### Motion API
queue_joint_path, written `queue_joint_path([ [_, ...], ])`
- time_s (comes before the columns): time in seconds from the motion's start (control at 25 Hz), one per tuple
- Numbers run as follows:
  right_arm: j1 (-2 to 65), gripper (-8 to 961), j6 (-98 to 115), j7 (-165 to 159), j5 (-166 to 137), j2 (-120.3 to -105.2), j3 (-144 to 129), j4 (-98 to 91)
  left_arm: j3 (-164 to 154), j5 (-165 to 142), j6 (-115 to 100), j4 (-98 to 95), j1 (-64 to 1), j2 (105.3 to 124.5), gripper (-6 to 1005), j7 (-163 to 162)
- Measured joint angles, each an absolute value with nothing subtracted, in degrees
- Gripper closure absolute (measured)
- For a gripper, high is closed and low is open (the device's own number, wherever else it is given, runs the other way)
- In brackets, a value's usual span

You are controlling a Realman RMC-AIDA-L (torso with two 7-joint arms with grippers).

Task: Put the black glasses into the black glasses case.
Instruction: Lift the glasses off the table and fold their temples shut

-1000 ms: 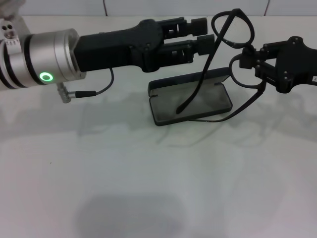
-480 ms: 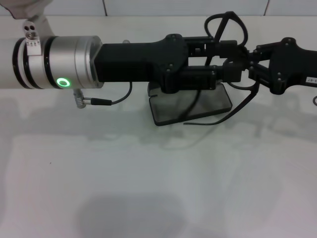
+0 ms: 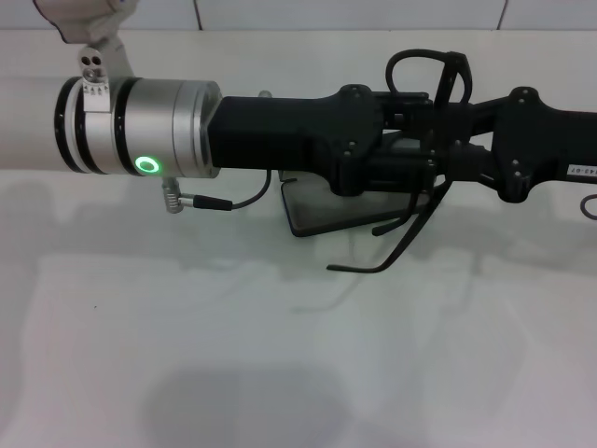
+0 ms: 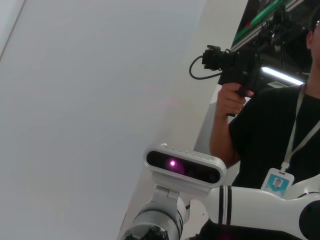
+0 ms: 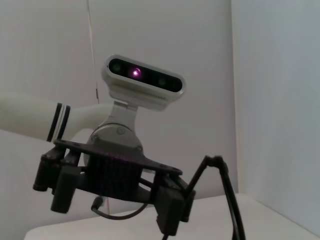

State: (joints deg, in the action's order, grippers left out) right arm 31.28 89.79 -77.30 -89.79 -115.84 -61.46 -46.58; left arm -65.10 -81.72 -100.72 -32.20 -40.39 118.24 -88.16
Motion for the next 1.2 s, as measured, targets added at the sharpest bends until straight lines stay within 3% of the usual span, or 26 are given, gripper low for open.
queue_joint_path([
  [0.92,31.88,855,91.66,-79.01,-90.44,-114.9,-60.54,-45.06,-62.41,-80.03,-96.34,-32.5,-40.05,119.16,379,-86.79],
  [1.2,31.55,856,92.52,-78.64,-89.96,-114.01,-53.75,-43.8,-61.25,-78.68,-99.89,-32.66,-38.22,116.93,380,-86.65],
])
